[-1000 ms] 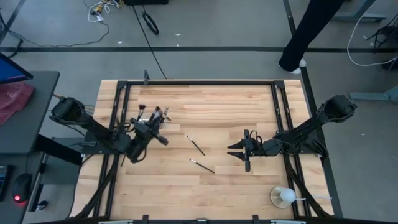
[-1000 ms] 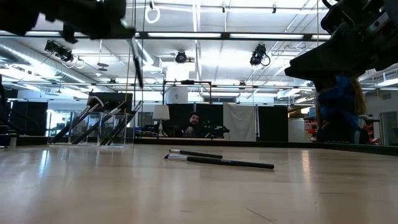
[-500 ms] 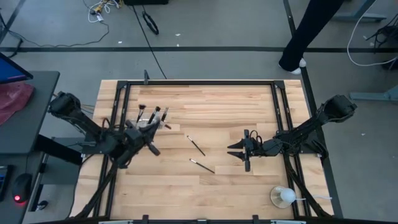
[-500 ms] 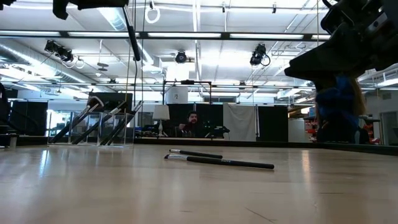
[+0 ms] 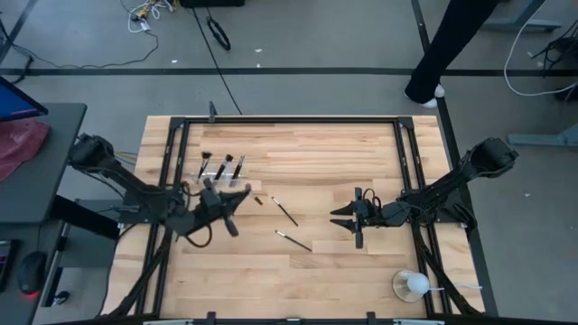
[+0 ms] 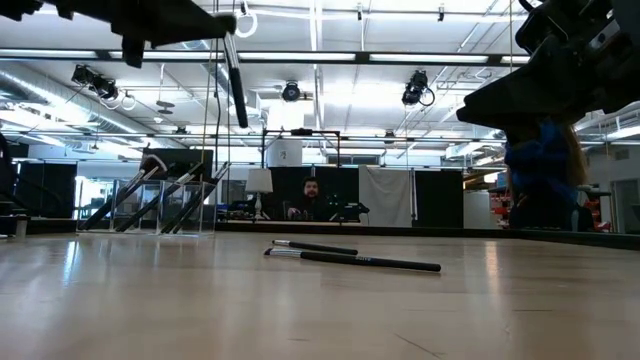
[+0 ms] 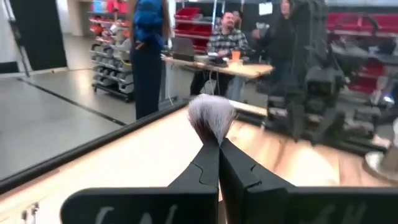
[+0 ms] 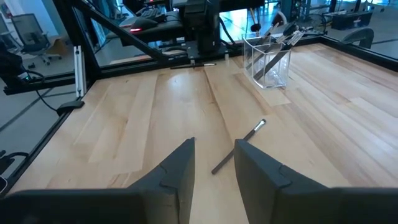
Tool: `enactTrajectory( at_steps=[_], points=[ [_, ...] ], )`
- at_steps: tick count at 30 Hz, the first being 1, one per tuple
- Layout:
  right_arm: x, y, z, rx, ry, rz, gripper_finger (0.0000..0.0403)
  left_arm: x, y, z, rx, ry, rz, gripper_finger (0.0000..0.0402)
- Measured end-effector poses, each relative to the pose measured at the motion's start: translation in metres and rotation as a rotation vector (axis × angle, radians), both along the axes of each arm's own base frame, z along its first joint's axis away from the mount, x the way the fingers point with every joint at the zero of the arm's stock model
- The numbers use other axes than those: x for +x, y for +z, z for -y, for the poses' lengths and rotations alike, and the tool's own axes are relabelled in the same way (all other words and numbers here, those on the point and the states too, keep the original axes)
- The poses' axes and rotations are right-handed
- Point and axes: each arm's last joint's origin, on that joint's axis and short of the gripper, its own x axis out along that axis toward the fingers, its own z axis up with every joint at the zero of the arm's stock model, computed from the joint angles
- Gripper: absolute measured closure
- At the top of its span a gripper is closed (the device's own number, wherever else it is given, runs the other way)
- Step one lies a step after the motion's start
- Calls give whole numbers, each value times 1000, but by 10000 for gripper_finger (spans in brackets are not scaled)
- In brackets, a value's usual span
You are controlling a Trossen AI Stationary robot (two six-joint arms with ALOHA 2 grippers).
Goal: Put items in baskets/containers
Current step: Put the powder brush into the transparent organizer
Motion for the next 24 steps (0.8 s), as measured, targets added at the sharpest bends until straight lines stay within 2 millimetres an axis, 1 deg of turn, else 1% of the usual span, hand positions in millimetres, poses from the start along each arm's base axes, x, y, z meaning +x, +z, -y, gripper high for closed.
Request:
enactTrajectory(
  at_steps=[3, 6, 8, 10, 15, 18, 24],
  points=[
    [0, 0, 0, 0, 0, 0, 289, -2, 6, -13, 0, 56, -1, 402],
    [0, 0, 0, 0, 0, 1, 289, -10, 14, -29, -5, 120, -12, 402],
    [0, 0, 0, 0, 0, 0, 289, -15, 15, -40, -15, 140, -33, 402],
    [0, 0, 0, 0, 0, 0, 289, -18, 18, -49, -24, 148, -72, 402],
    [0, 0, 0, 1, -1, 2, 289, -21, 37, -67, -41, 200, -232, 402],
    [0, 1, 1, 2, -5, 5, 289, -22, 47, -77, -40, 239, -281, 402],
    [1, 1, 1, 3, -5, 6, 289, -19, 41, -89, -77, 248, -339, 402]
  ],
)
